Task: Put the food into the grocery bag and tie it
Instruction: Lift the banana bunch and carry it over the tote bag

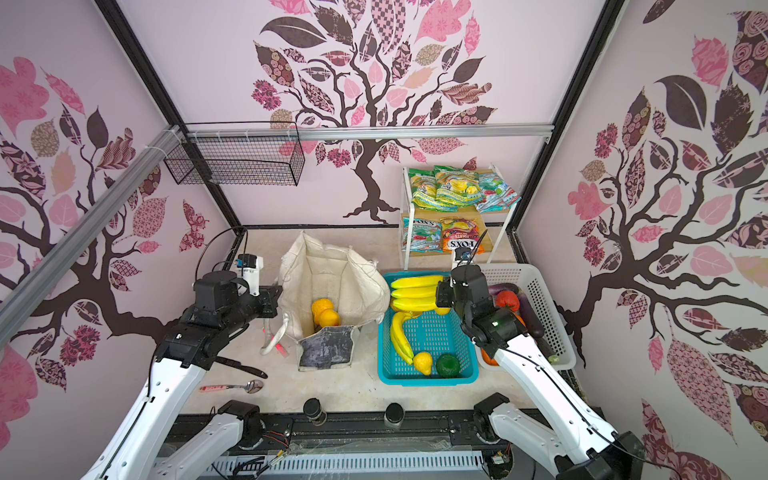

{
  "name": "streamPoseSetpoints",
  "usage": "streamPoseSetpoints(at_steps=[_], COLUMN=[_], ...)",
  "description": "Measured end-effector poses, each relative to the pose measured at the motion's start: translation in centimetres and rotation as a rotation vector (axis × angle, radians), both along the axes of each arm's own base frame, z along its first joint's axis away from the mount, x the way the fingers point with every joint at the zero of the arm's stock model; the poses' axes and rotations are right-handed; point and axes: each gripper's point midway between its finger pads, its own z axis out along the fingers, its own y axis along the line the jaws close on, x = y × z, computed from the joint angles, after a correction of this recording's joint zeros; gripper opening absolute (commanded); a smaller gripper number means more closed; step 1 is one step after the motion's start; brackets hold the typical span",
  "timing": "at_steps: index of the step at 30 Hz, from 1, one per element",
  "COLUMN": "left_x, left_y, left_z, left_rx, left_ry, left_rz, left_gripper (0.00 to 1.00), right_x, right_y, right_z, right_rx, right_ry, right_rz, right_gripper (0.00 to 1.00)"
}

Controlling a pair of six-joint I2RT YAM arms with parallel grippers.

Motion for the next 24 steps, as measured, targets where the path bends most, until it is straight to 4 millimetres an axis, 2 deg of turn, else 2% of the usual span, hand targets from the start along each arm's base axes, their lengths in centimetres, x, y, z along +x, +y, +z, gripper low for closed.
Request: streamPoseSetpoints(at_steps=[6,12,15,18,24], left_x=[0.0,0.0,0.0,-0.2,-0.3], left_y=[0.0,0.0,0.0,0.1,0.0], left_z=[0.0,0.0,0.1,0.3,0.5], left_rx=[0.001,0.001,0.001,-0.002,-0.005], left_ry=[0.0,-0.001,-0.002,-0.011,-0.017], left_rz=[0.002,0.002,0.002,0.002,-0.002], left_gripper=[0.0,0.0,0.0,0.0,0.0], right_x=[0.7,0.2,-0.5,-0.7,-0.9], right_y=[3.2,8.7,12.1,15.1,20.1], right_z=[4.6,7.3,7.8,7.3,4.7], right_rx=[0.059,0.067,0.052,0.032,-0.025], right_ry=[-0.07,-0.105,-0.112,-0.108,-0.068], right_rz=[0.086,0.209,0.281,0.336,0.413], right_gripper=[0.13,0.13,0.13,0.13,0.13])
